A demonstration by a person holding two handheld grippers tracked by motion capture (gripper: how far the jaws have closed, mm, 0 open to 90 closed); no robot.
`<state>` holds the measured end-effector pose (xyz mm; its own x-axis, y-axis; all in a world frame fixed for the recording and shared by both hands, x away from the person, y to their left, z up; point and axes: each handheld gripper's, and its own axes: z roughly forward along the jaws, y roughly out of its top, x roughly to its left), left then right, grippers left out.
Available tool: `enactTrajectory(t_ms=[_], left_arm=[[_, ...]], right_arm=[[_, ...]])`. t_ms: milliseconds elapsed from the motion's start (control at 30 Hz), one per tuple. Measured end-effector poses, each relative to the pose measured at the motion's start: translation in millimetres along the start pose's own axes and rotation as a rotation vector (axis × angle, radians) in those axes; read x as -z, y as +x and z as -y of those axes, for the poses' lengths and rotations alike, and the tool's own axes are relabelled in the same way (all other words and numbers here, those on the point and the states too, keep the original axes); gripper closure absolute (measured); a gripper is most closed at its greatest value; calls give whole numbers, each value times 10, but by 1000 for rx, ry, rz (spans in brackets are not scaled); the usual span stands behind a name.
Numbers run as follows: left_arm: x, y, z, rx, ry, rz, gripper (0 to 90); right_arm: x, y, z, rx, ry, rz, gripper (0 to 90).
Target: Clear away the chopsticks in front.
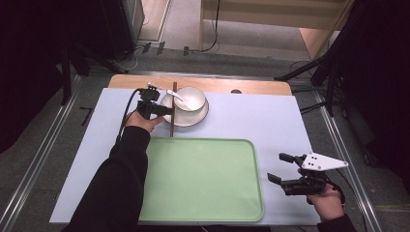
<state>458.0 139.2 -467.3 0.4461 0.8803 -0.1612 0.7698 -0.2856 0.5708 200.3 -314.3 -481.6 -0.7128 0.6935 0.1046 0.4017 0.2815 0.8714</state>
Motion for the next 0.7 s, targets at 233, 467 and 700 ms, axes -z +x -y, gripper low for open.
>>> enactTrajectory(t_ms=[233,467,700], left_arm=[[-72,-37,8,-3,3,5,544],[-114,-2,4,15,15,4,570],[-171,-1,-32,14,22,-5,611]], right_arm=[[11,-11,-1,-7,-4,1,184],[16,-9,-2,-8,-5,-3,184],[6,-5,-4,-2,0,-5,184]])
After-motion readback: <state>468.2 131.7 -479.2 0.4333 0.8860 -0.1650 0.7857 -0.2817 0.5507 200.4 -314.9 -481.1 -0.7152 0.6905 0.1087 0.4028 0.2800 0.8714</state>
